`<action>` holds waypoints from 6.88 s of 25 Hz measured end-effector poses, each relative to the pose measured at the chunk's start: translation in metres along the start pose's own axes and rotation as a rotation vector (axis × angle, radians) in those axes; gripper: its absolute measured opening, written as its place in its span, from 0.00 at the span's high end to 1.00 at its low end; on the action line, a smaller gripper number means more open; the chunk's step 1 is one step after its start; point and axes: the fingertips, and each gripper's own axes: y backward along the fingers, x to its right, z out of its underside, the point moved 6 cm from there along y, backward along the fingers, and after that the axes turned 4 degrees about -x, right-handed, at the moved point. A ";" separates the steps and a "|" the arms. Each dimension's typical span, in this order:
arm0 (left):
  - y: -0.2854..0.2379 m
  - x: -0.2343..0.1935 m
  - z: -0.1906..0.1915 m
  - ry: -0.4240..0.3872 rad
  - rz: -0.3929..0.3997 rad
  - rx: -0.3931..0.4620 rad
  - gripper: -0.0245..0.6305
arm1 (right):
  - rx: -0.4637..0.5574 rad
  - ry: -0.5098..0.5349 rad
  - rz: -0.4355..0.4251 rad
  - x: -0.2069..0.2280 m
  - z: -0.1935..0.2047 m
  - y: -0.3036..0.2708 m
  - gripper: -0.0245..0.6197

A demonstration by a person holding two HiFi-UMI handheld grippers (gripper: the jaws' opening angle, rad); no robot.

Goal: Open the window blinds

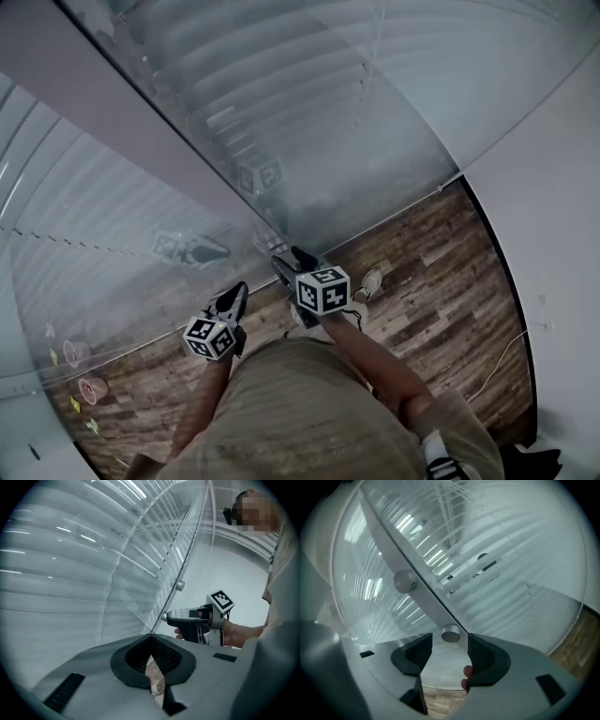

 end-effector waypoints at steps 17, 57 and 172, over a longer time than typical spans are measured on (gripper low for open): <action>0.010 -0.015 0.009 0.053 -0.030 0.030 0.94 | -0.139 0.807 0.449 -0.042 -0.001 -0.021 0.75; 0.029 0.051 -0.034 0.121 -0.093 0.130 0.94 | -0.196 0.807 0.376 -0.028 -0.003 -0.017 0.76; 0.081 -0.045 -0.005 0.162 -0.170 0.206 0.94 | 0.074 -0.083 -0.020 -0.042 -0.065 0.017 0.76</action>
